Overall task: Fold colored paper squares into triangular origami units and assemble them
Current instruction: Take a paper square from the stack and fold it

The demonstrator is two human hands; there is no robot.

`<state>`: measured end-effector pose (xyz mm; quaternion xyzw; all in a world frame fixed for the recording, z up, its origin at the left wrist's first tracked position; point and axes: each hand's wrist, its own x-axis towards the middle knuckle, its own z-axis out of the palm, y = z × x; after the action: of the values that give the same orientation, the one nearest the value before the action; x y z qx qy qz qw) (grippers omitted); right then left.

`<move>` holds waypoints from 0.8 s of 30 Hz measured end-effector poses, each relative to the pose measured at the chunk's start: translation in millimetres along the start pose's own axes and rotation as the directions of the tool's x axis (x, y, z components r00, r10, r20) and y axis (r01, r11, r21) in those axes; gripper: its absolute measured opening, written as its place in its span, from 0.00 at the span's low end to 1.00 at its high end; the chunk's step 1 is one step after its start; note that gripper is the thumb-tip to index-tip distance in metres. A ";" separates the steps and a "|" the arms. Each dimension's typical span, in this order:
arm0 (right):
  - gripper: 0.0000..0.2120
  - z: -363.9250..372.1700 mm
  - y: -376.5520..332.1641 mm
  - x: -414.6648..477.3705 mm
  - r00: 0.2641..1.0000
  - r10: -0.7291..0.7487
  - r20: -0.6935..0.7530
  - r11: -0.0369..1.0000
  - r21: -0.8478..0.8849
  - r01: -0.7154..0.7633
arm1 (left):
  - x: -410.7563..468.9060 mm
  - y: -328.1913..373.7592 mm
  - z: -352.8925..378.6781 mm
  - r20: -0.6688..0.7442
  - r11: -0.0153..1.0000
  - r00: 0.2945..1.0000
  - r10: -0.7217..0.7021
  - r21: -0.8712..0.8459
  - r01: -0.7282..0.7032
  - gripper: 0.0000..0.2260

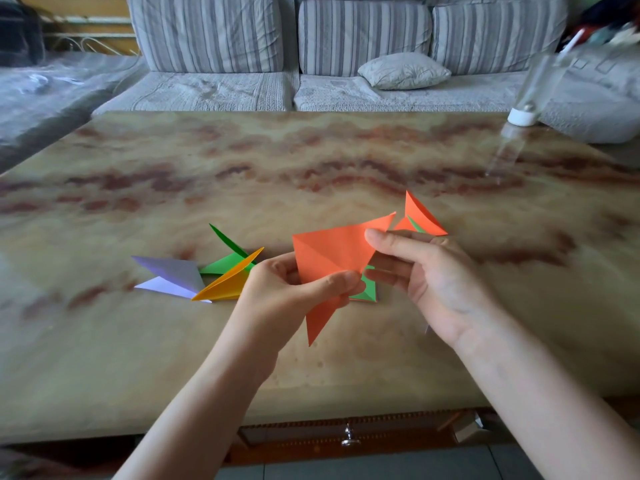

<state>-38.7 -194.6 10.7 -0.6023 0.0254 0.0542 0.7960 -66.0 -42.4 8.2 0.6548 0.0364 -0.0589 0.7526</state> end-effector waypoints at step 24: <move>0.13 -14.3 -12.4 1.7 0.999 0.036 0.009 0.997 0.075 -0.036 | 2.6 -0.2 -6.4 -0.006 0.997 1.000 -0.016 -0.078 0.016 0.06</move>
<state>-35.3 -211.6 18.5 -0.5712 0.0354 0.0697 0.8171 -63.3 -36.1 6.8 0.6249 0.0464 -0.0613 0.7769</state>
